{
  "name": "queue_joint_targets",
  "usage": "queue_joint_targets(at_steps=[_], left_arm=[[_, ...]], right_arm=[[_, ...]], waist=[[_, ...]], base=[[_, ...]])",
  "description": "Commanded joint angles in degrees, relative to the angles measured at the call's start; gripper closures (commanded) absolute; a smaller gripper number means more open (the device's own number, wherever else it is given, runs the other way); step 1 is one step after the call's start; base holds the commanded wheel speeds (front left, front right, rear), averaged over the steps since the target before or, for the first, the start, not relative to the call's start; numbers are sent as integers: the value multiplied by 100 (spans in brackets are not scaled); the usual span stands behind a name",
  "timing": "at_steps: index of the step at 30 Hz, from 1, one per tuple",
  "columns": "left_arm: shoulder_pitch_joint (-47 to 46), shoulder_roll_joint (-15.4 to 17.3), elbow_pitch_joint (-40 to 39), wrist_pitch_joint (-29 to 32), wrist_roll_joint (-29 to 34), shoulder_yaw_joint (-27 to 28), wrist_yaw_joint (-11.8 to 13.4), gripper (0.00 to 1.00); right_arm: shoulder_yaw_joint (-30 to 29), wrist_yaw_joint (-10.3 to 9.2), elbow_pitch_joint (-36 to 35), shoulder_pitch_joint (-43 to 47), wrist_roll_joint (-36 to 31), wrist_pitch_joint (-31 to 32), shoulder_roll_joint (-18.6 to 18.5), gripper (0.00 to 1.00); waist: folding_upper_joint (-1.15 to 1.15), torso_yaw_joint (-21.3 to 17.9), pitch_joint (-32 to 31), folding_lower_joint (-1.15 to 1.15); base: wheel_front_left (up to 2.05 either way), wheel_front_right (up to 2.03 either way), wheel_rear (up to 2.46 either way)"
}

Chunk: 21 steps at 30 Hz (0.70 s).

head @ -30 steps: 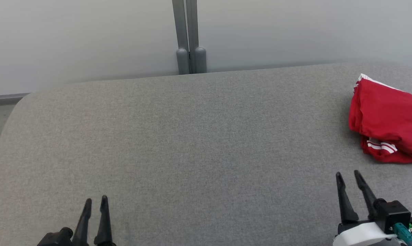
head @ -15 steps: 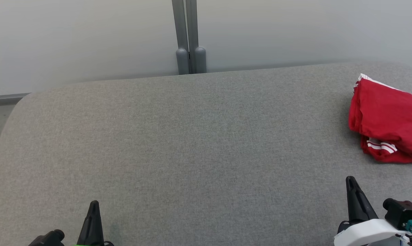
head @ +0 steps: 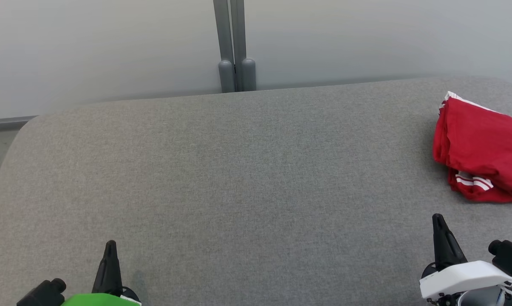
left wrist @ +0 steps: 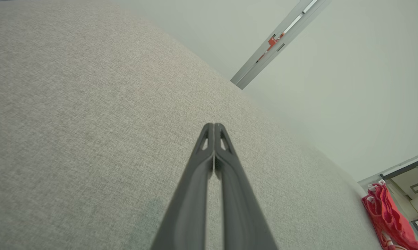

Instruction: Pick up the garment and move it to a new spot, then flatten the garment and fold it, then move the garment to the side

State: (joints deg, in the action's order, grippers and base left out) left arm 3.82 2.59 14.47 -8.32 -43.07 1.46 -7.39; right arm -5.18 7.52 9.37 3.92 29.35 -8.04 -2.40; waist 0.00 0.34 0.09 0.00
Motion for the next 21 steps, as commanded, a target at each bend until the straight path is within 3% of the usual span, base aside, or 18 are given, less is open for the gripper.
queue_joint_targets(at_steps=[1, 21], left_arm=[[-185, 59, -78, 44, -204, 33, -4, 100], [-435, 84, -78, 428, -1567, 139, -7, 100]], right_arm=[[-25, -1, -43, -176, 268, 55, -29, 100], [-60, -1, 97, -422, 1972, 453, -39, 100]], waist=[[0, 0, 0, 0], [0, -7, 2, 0]], base=[[0, 0, 0], [0, 0, 0]])
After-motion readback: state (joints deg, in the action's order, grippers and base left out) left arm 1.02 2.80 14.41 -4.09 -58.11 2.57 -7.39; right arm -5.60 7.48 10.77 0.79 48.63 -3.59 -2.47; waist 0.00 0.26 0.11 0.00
